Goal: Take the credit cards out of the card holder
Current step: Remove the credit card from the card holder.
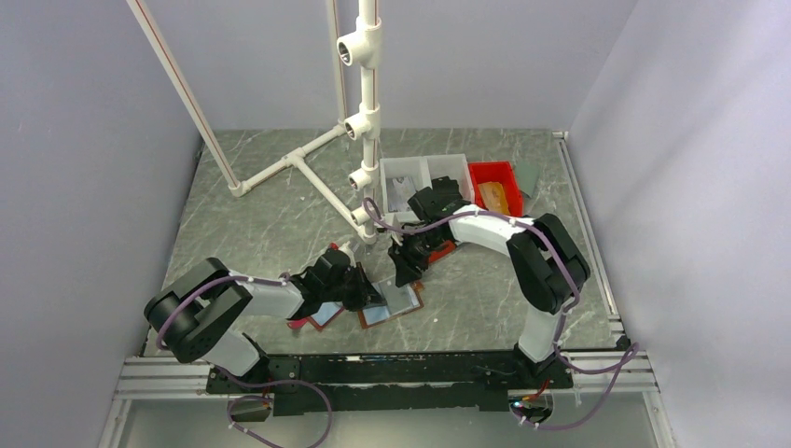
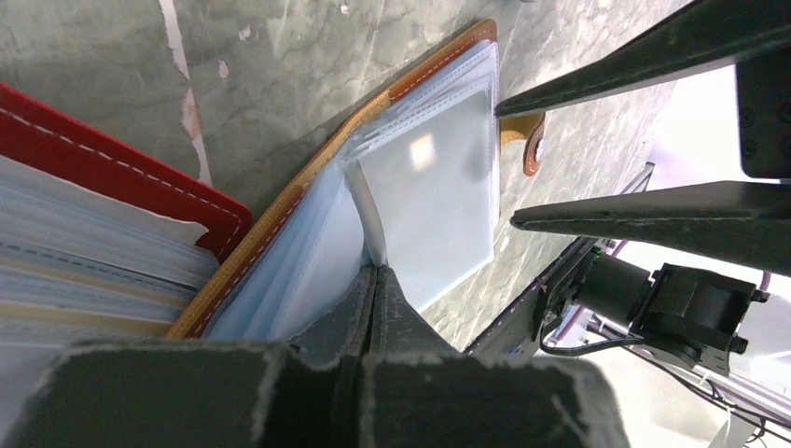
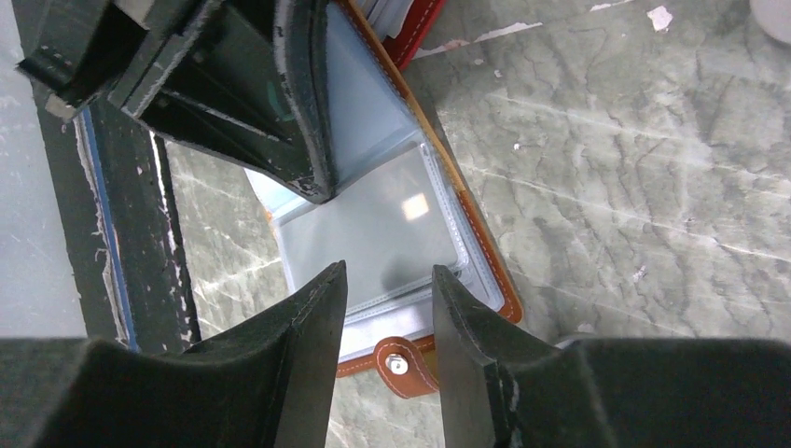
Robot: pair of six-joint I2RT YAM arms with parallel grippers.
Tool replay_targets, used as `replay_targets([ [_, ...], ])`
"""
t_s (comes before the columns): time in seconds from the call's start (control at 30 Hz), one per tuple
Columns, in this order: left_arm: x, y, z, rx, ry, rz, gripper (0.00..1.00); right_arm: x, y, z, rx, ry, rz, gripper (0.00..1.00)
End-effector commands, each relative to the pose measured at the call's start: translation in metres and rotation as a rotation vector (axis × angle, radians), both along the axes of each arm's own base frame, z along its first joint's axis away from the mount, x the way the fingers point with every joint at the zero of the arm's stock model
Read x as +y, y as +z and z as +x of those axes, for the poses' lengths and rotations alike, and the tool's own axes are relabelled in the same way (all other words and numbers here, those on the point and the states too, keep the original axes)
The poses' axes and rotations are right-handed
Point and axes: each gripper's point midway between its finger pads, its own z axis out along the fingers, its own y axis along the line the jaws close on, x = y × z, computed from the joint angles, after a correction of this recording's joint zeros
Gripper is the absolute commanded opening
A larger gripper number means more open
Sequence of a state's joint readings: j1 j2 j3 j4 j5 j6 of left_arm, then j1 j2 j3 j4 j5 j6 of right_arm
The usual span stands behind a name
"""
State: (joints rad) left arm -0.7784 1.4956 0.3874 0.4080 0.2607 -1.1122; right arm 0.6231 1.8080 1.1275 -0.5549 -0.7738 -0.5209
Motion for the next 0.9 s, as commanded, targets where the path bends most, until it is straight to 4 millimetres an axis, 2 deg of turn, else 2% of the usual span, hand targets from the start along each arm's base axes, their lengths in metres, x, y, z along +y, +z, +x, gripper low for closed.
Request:
replay_targets([
  [0.0, 0.038, -0.049, -0.019, 0.081, 0.022, 0.203, 0.00, 0.009, 0.001, 0.009, 0.033, -0.050, 0.004, 0.41],
  [0.2, 0.038, -0.048, -0.019, 0.078, 0.023, 0.205, 0.00, 0.012, -0.001, 0.012, 0.066, -0.102, -0.006, 0.40],
  [0.5, 0.038, -0.048, -0.019, 0.079, 0.022, 0.204, 0.00, 0.006, -0.008, 0.026, 0.055, -0.182, -0.056, 0.41],
  [0.87, 0.038, -0.048, -0.019, 0.079, 0.021, 0.202, 0.00, 0.006, -0.010, 0.025, 0.067, -0.181, -0.062, 0.44],
])
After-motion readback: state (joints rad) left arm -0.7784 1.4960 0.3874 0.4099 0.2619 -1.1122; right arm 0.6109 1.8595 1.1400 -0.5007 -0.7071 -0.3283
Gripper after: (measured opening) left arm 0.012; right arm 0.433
